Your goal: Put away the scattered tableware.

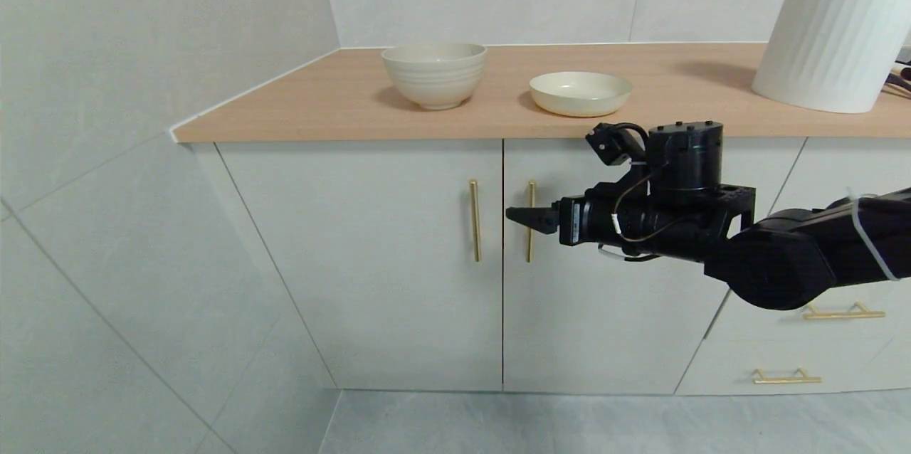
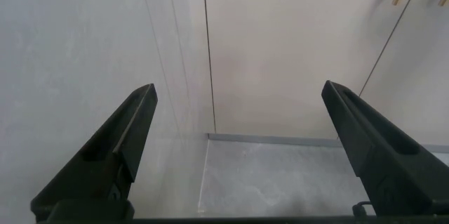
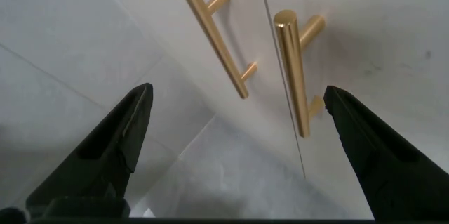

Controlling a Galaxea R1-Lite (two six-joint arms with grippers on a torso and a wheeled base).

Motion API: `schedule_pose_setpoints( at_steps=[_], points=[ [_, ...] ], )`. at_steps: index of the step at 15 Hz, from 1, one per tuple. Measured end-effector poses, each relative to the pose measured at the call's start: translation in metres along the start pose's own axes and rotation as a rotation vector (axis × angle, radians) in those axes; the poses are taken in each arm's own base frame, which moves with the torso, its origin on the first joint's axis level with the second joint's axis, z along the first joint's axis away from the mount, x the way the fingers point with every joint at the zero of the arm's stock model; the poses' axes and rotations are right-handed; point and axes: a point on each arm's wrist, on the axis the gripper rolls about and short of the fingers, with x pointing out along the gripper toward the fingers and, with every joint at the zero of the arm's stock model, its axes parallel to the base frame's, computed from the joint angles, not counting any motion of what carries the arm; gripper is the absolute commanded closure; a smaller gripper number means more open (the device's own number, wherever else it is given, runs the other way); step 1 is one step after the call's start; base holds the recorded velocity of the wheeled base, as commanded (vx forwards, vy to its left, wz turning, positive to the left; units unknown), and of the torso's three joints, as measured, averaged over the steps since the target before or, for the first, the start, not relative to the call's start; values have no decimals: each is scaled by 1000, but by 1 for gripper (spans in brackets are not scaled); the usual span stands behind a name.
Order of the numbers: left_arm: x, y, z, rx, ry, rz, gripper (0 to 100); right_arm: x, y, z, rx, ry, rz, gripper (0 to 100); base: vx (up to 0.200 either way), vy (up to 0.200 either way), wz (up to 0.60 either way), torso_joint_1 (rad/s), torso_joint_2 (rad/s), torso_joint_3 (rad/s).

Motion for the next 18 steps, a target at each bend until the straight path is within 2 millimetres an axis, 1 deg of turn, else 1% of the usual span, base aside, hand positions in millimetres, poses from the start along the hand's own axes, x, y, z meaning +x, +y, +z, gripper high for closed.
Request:
schedule_pose_setpoints(
  at_steps=[5, 7, 12, 14, 18],
  points=[
    [0, 0, 0, 1, 0, 0, 0, 21, -8, -15, -1, -34, 1, 0, 0, 0, 0, 0, 0, 0],
    [0, 0, 0, 0, 0, 1, 0, 26, -10, -19, 24, -29, 1, 0, 0, 0, 0, 0, 0, 0],
    [0, 0, 0, 0, 0, 0, 0, 39, -11, -27, 22, -48, 15, 0, 0, 0, 0, 0, 0, 0],
    [0, 0, 0, 0, 0, 0, 0, 43, -10, -31, 34, -44, 20, 0, 0, 0, 0, 0, 0, 0],
    [0, 0, 0, 0, 0, 0, 0, 46, -1, -31, 96, -58, 45, 0, 0, 0, 0, 0, 0, 0]
  ],
)
